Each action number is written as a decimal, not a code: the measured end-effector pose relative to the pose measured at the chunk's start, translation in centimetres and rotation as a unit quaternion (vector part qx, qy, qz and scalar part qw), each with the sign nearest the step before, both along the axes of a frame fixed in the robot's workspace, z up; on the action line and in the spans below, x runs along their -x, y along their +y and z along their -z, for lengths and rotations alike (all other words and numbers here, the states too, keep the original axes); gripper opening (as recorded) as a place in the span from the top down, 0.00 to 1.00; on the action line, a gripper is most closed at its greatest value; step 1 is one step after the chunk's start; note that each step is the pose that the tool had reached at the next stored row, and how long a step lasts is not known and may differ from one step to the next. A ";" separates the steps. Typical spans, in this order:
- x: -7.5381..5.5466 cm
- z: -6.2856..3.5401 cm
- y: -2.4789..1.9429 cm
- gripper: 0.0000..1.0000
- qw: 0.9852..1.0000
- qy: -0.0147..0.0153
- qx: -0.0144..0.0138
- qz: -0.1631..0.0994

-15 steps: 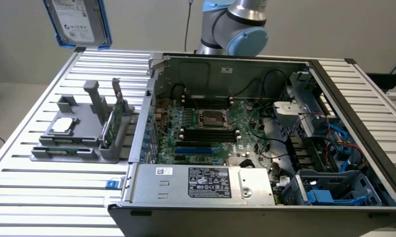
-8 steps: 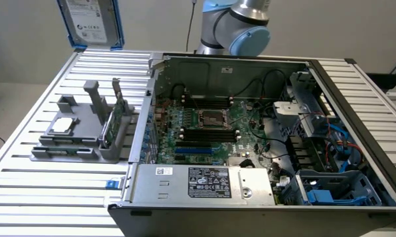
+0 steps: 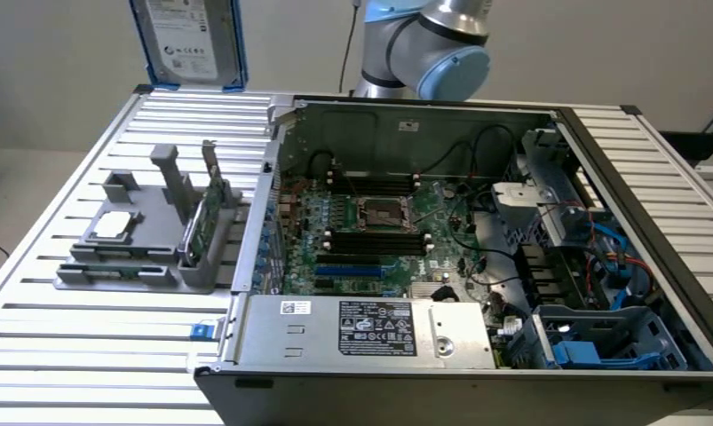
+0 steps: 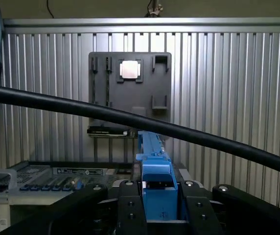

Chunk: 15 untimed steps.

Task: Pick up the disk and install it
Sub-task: 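Pick up the disk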

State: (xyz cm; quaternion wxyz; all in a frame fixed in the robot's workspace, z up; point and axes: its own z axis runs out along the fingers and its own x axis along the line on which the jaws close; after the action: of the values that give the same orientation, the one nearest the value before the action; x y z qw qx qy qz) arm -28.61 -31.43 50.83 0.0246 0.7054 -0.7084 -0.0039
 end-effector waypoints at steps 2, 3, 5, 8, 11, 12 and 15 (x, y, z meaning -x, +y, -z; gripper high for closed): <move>-0.9 0.00 -0.24 0.67 1.000 0.000 0.000 0.000; -1.3 0.00 -0.35 0.67 1.000 0.000 0.000 0.000; -2.1 0.00 -0.62 0.67 1.000 0.000 0.000 0.000; -3.5 0.00 -1.08 0.67 1.000 0.000 0.000 0.000; -4.8 -0.01 -1.61 0.67 1.000 0.000 0.000 0.000; -5.3 0.00 -1.80 0.67 1.000 0.000 0.000 0.000; -6.7 0.00 -2.37 0.67 1.000 0.000 0.000 0.000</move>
State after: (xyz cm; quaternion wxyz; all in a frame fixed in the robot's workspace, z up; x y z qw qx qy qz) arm -21.95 -33.80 50.83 0.0249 0.7054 -0.7084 -0.0042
